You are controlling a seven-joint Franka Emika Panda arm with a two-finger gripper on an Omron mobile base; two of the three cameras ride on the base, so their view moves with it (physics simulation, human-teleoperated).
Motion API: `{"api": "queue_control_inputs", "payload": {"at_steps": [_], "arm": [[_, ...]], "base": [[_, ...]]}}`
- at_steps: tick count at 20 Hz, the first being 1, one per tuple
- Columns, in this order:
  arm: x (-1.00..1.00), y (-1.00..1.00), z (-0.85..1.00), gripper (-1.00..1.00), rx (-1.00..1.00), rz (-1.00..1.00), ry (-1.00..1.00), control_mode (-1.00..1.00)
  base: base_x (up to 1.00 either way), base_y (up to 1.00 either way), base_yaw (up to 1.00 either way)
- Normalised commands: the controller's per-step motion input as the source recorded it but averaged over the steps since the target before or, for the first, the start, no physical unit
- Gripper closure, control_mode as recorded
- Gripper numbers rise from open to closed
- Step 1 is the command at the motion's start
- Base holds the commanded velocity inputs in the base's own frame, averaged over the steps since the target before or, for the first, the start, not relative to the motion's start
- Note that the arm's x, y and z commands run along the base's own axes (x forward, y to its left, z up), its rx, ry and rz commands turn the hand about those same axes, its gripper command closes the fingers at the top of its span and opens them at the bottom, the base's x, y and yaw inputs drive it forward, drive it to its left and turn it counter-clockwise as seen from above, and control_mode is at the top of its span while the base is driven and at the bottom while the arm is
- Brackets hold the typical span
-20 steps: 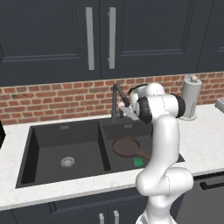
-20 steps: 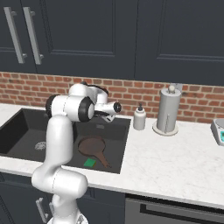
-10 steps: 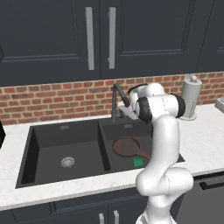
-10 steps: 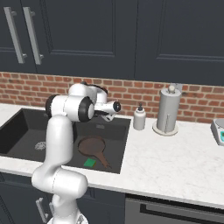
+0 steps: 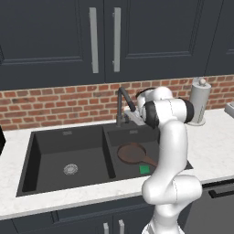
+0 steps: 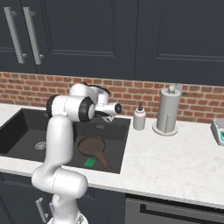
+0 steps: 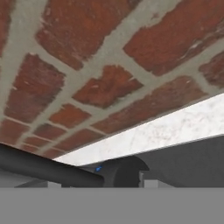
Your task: Pick the pan and sponge and place them into the sink. Then turn on the water.
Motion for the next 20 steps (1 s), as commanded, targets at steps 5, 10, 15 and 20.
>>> {"api": "queue_control_inputs", "payload": {"at_steps": [5,10,15,20], "arm": [[0.01,0.0,-0.09,1.0,0.26,0.0,0.0,-1.0],[0.02,0.0,-0.05,1.0,0.26,-0.01,0.01,-1.0],[0.0,0.0,-0.08,1.0,0.22,-0.03,0.02,-1.0],[0.0,0.0,-0.14,1.0,0.18,-0.02,0.0,-1.0]], "base": [[0.0,0.0,0.0],[0.0,0.0,0.0],[0.0,0.0,0.0],[0.0,0.0,0.0]]}}
